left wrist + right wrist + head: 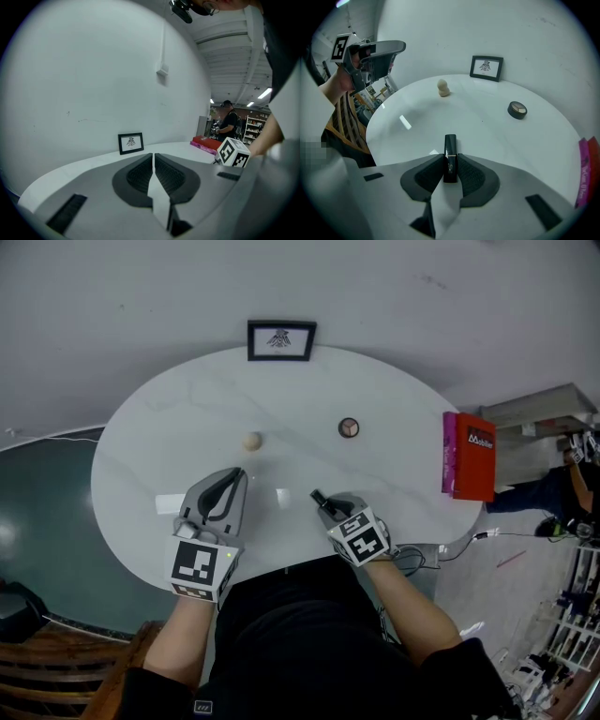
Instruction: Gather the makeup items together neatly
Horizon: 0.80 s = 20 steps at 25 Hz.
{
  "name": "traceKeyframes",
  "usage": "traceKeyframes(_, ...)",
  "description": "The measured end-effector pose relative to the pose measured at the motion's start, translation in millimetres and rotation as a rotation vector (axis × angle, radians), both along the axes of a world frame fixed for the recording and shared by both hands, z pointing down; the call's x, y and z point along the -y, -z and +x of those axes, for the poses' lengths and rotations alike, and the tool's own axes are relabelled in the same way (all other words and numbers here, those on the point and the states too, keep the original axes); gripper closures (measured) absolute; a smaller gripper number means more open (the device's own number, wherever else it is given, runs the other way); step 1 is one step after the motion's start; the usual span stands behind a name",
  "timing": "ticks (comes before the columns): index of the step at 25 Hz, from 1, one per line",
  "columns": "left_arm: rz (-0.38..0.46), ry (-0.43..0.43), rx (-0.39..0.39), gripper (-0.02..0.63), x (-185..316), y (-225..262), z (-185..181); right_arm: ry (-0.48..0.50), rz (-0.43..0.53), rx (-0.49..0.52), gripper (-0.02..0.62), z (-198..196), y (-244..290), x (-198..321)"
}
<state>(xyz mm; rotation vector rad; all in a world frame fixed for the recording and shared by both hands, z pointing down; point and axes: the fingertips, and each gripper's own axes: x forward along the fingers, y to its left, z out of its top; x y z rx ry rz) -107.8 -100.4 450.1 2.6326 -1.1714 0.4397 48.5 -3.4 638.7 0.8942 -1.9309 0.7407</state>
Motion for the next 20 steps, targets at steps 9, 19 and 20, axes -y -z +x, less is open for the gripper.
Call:
traceKeyframes(9, -0.001, 0.022, -0.026, 0.581, -1, 13, -8, -0.051, 0.01, 0.058, 0.492, 3, 27, 17)
traceKeyframes(19, 0.003, 0.063, -0.017, 0.581, 15, 16, -3, -0.089, 0.043, 0.158, 0.492, -15, 52, 82)
traceKeyframes(20, 0.003, 0.067, -0.018, 0.581, 15, 16, -3, -0.094, 0.043, 0.166, 0.492, -19, 53, 88)
